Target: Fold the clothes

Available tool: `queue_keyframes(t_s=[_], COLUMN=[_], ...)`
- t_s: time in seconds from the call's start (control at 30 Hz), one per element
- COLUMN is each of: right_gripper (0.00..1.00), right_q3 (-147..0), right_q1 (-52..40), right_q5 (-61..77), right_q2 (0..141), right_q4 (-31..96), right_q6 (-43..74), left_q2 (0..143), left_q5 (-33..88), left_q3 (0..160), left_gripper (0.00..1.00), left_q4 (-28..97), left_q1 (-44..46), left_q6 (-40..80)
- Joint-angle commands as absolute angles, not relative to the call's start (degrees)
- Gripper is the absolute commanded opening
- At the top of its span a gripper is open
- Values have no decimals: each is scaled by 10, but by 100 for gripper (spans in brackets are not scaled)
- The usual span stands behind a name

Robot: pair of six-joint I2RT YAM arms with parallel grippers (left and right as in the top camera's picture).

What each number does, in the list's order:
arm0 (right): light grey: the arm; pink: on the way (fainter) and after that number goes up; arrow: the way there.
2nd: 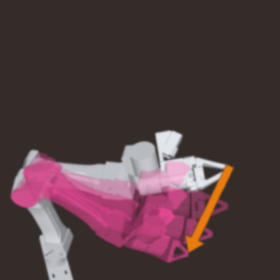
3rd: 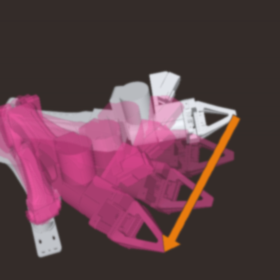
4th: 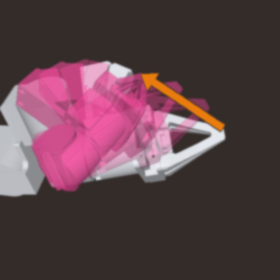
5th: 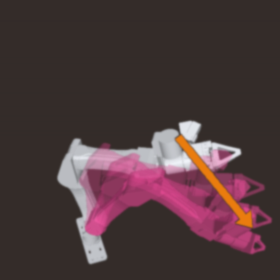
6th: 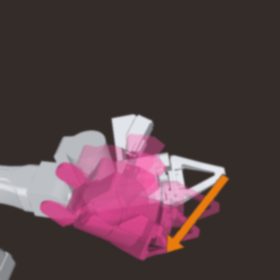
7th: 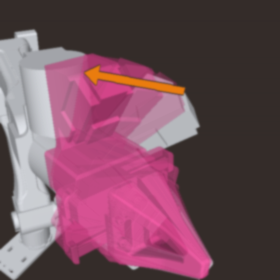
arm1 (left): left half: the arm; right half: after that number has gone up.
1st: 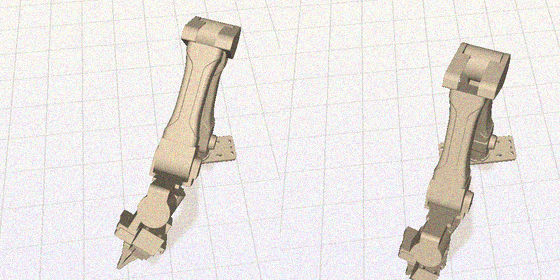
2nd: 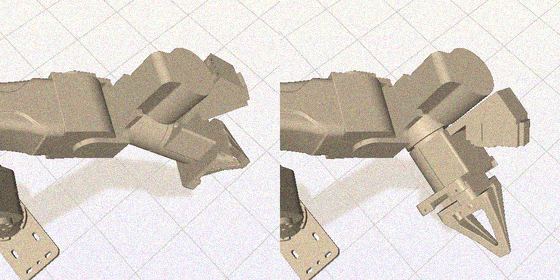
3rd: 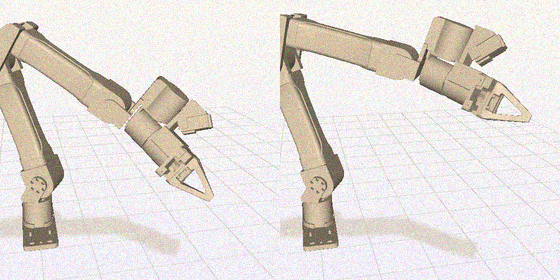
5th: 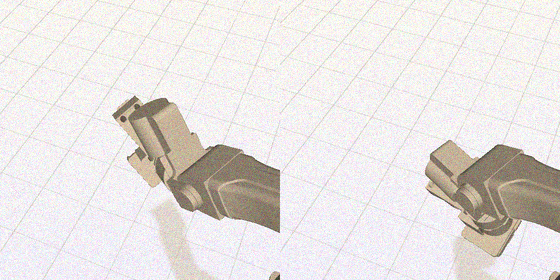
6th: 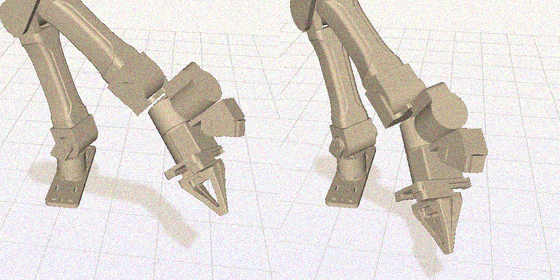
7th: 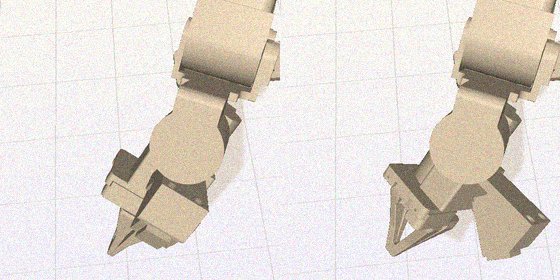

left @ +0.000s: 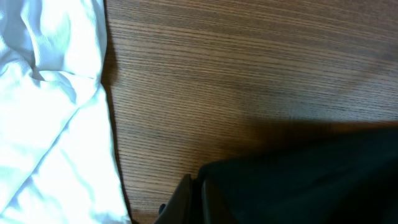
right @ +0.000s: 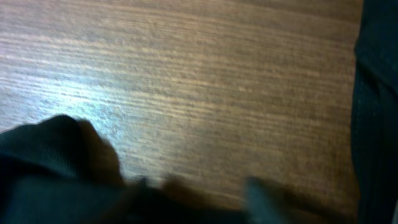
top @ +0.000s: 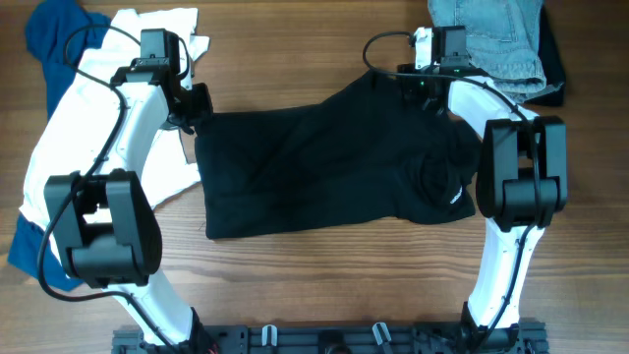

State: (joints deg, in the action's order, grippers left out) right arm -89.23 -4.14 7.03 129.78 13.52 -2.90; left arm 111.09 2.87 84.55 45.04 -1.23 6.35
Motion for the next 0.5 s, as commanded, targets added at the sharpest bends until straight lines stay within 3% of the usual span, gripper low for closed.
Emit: queue_keyframes(t_s=[0.0,0.27,0.4,0.43,0.47], right_gripper=[4,4,4,8,28], right_q3=[-927,-953,-910,-883,-867], right_q1=[-43,-55,-135,-168,-187], right_q5=[69,172,196,193,184], right_q2=[1287,1133,1134,1134,1134], right_q4=[192,483,594,609,613], right_q6=[-13,-30,-91,-92,-90], left_q2=[1100,1100,1100,1100,1100], left_q5=[23,23,23,23,23], left_q3=[854,854,854,854,854], left_gripper=[4,4,4,4,4], left_q4=[451,476,478,478,478], left_q1=[-11,-36,-38,-38,-38], left_q6=[69,69,69,69,69])
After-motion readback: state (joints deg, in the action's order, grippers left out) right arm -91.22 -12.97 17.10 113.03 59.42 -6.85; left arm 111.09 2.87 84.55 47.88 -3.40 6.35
